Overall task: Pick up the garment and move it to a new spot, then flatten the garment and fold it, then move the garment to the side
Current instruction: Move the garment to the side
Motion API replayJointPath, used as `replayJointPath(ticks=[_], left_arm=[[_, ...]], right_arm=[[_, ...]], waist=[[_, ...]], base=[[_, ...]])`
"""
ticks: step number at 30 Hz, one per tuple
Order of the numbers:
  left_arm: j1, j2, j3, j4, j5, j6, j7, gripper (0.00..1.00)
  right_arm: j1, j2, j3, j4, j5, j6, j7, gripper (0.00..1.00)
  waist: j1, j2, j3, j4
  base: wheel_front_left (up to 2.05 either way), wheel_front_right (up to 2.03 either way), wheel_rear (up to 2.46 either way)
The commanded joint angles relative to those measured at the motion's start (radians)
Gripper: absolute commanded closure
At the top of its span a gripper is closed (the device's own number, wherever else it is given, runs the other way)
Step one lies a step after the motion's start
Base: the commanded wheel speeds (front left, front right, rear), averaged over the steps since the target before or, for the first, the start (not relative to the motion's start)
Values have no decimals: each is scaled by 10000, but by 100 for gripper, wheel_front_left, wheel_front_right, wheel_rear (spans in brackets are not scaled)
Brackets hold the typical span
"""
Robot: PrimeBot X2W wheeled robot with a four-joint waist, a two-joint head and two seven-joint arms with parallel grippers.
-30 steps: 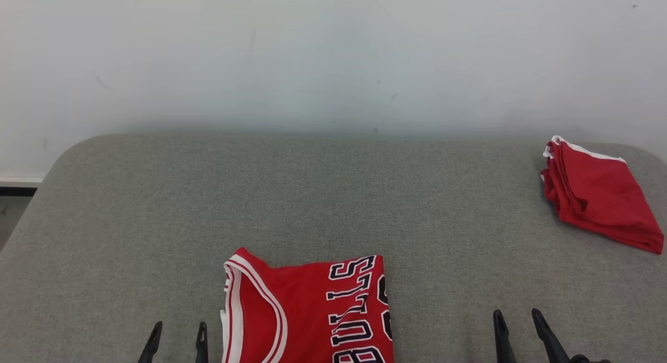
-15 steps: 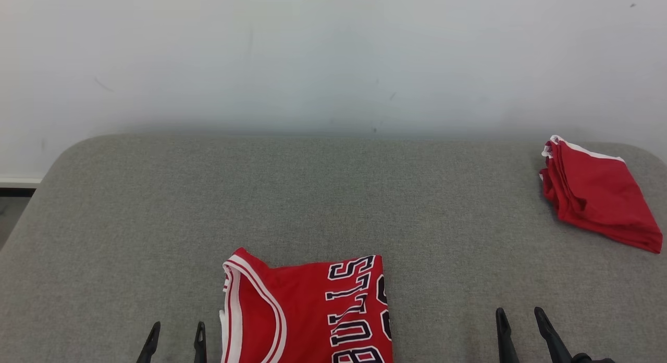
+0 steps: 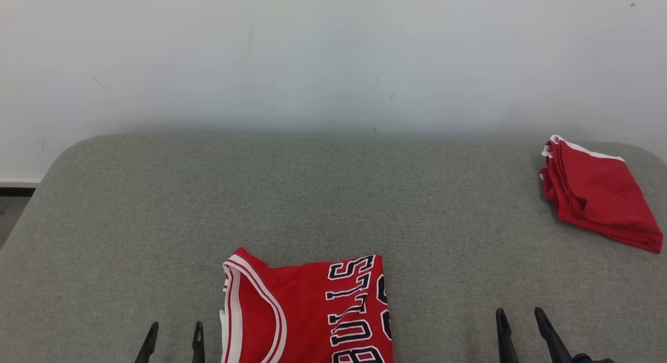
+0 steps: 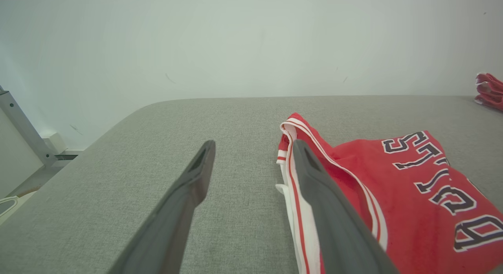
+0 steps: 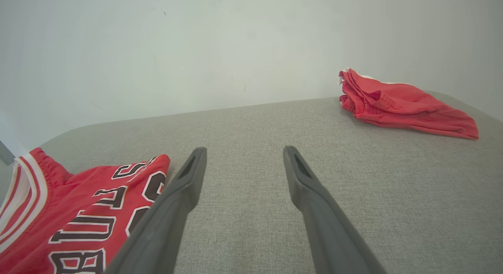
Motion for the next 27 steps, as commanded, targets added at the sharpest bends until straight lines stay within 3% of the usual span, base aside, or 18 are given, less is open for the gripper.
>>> replayJointPath(ticks=[1,27], left_arm=[[37,1,45,24,38,-22,-28,0],[-83,5,101,190,217,151,-30,0]], right_arm=[[90,-7,-22,46,-31,-22,-40,0],[69,-7,51,248,26,-23,-38,0]], waist=[[0,0,2,11],[0,0,34,254]], base=[[0,0,0],[0,0,0]])
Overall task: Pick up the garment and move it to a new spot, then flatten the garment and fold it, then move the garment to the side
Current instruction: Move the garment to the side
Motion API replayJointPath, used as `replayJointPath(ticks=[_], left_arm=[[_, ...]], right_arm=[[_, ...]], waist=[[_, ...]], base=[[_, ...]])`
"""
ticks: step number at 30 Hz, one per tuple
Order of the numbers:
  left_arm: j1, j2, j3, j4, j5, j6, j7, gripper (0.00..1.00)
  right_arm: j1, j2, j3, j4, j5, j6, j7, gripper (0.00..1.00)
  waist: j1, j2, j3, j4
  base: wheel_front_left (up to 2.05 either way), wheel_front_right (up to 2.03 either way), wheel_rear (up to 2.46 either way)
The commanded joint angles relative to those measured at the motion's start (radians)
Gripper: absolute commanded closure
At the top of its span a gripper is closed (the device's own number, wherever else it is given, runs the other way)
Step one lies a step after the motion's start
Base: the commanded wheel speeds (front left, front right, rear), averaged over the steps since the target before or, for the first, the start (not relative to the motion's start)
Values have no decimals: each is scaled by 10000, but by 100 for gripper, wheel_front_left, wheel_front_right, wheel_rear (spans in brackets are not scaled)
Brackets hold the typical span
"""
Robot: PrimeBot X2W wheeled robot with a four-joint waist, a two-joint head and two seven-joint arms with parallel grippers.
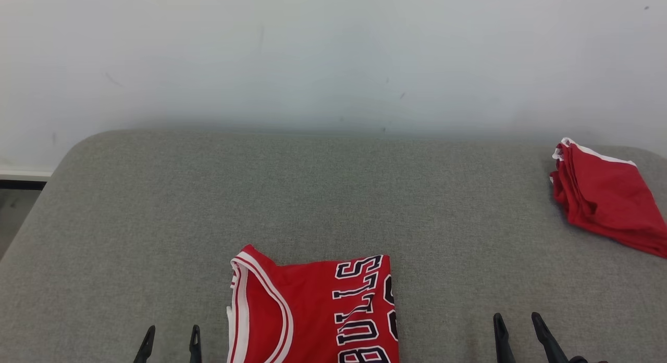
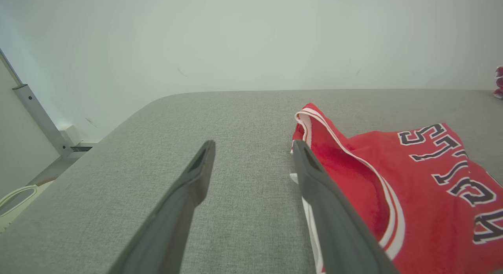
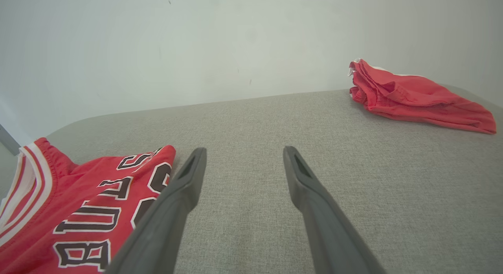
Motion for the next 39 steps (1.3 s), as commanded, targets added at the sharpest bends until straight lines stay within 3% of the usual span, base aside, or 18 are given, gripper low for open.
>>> replayJointPath(ticks=[1,9,14,20,29,32,39], left_arm=[[-75,26,7,-6,101,30,-28,0],[-39,59,53,15,74,5,-28,0],[-47,49,37,11,42,-2,-28,0],[-77,78,-11,76,106,-67,-28,0],[-200,58,-171,225,74,-48,-29,0],[-253,51,-220,245,23,-74,-28,0],[-308,35,-298,260,-32,-94,-28,0]], right_arm=[[49,-9,13,29,30,-23,-40,0],[-27,-7,142,152,142,-23,-40,0],[-566,-9,908,979,765,-23,-42,0],[-2113,-15,1914,3128,1189,-23,-40,0],[-4695,-2,2835,7398,2135,-23,-40,0],[-5110,-4,3340,8315,2809,-23,2,0],[-5622,16,4726,9174,4498,-23,264,0]], waist=[[0,0,18,59],[0,0,11,232],[0,0,24,399],[0,0,75,643],[0,0,57,1273],[0,0,56,1458],[0,0,131,1759]], base=[[0,0,0],[0,0,0],[0,0,0],[0,0,0],[0,0,0],[0,0,0],[0,0,0]])
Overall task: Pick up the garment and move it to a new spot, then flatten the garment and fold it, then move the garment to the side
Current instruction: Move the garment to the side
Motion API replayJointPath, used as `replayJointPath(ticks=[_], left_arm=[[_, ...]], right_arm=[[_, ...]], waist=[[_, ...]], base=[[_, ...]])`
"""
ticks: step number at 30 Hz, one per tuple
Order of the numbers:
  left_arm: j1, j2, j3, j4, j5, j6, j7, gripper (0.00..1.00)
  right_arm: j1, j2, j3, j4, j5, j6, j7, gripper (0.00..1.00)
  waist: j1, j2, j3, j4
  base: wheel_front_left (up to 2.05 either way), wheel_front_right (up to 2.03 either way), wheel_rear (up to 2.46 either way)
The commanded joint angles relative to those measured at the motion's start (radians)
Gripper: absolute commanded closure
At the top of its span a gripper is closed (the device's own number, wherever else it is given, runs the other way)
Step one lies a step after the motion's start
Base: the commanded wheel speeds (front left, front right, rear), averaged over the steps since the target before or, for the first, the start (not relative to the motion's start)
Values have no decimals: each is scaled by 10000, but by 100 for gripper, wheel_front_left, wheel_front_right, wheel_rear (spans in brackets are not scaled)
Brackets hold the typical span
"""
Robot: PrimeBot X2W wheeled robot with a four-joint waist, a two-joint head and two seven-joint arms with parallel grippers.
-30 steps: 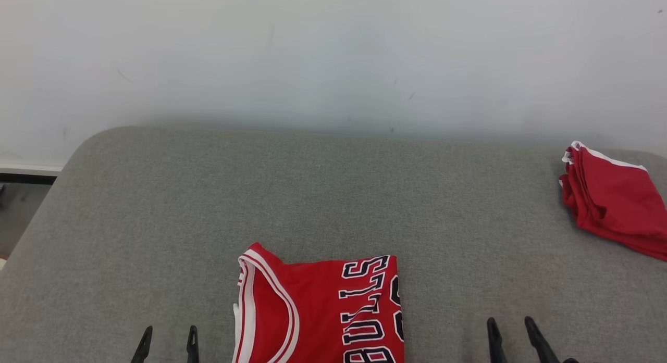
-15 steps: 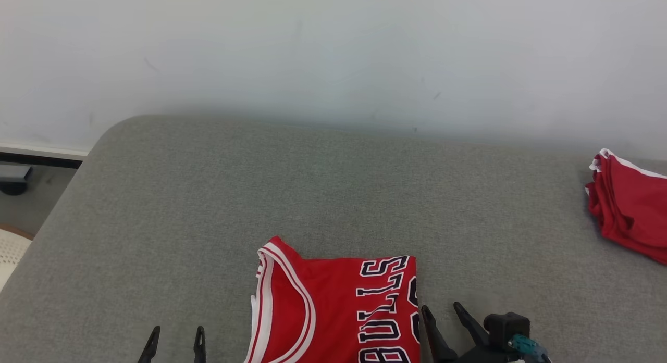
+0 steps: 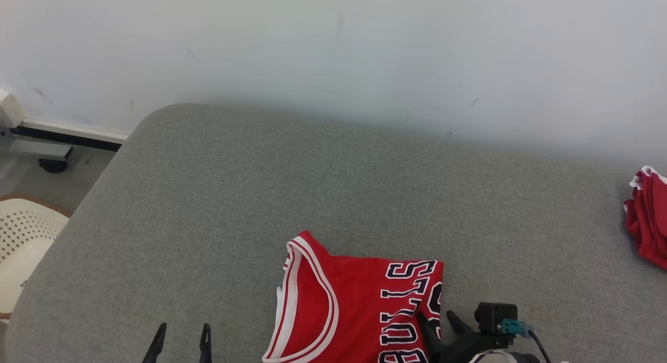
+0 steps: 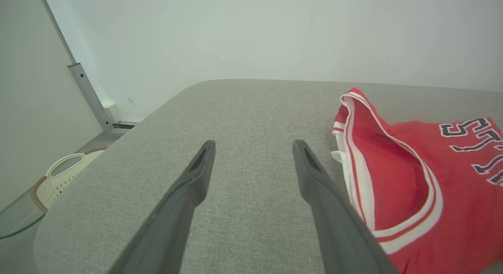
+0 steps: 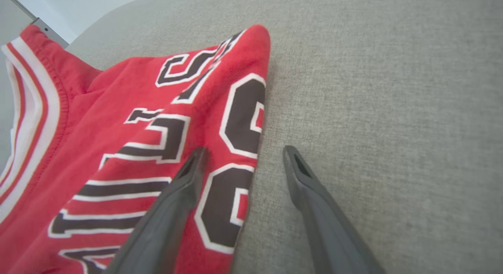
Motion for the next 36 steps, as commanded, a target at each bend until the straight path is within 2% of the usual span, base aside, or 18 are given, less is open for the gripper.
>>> replayJointPath(ticks=[1,5,6,7,13,20,30,36], left_arm=[[-114,-5,-11,16,-25,5,-28,0],[-137,-13,-4,30,-46,-4,-28,0],[-156,-16,-5,32,-45,-2,-28,0],[-176,-16,-3,39,-45,6,-28,0],[-192,-26,12,26,-131,68,-29,0],[-290,-37,136,-67,-278,130,-29,0],[-788,-45,161,-169,-536,106,-29,0],[-1202,-43,191,-257,-424,21,-28,0]], right_arm=[[-18,47,264,163,226,-23,149,0],[-142,53,1135,319,873,-21,571,0],[-202,65,1326,307,1020,-21,592,3],[-304,71,1505,343,1084,-18,585,100],[-852,32,1997,724,1242,0,209,100],[-2246,-145,1898,1515,551,-23,-200,100],[-4013,-1690,1597,623,-901,-23,-205,100],[-4988,-2696,1479,492,-1371,-23,-201,100]], waist=[[0,0,48,59],[0,0,108,115],[0,0,142,128],[0,0,157,134],[0,0,251,70],[0,0,494,-566],[0,0,1388,-1638],[0,0,1987,-2175]], base=[[0,0,0],[0,0,0],[0,0,0],[0,0,0],[0,0,0],[0,0,0],[0,0,0],[0,0,0]])
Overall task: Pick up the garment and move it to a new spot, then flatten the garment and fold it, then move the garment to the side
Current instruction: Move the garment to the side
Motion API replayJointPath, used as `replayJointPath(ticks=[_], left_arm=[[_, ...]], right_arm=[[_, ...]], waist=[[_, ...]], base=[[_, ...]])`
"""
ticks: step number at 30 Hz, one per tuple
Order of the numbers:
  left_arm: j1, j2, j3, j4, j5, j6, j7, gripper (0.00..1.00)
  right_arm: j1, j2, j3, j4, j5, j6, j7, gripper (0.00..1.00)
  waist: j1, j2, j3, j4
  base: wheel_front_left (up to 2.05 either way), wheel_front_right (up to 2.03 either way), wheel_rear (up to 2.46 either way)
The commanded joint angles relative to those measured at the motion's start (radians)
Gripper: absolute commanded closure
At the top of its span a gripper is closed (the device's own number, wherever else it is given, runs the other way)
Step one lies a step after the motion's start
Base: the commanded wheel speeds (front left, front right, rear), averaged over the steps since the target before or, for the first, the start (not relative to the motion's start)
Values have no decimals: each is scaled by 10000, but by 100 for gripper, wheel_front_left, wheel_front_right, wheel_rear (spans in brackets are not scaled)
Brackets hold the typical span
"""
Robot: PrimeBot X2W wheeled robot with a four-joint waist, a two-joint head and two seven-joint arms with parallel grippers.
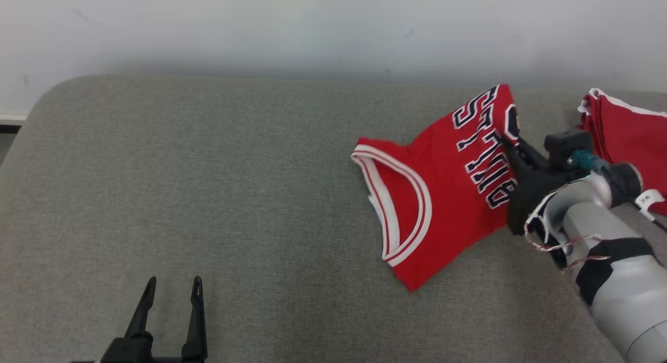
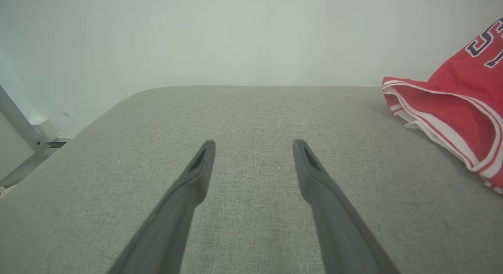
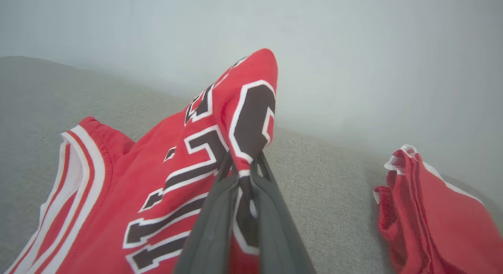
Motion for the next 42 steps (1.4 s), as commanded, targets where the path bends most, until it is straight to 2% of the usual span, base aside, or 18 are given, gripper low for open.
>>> replayJointPath(ticks=[1,11,19,28,35,42], left_arm=[[-196,-9,18,-30,68,-31,-26,0],[-622,202,56,-78,297,-229,-26,0],[-870,357,-143,-252,404,-290,-26,0],[-1162,628,-240,-559,432,-343,-26,0],[-1411,710,-234,-808,448,-361,-27,0],[-1472,791,-193,-880,431,-372,-26,0]], right_arm=[[-284,-320,-55,-29,-99,-23,-44,100],[-1550,-1580,29,341,-398,-23,-15,100],[-2573,-2228,-6,761,-368,-23,174,100],[-3746,-3417,108,1177,-599,-23,529,100],[-4199,-4075,177,1375,-997,-23,816,100],[-4324,-4348,94,1505,-1475,-23,1047,100]], waist=[[-2,-1,532,-537],[-2,-1,881,-895],[-2,-1,1379,-887],[-2,-1,2253,-857],[-2,-1,2689,-831],[-2,-1,2936,-828]], base=[[0,0,0],[0,0,0],[0,0,0],[0,0,0],[0,0,0],[0,0,0]])
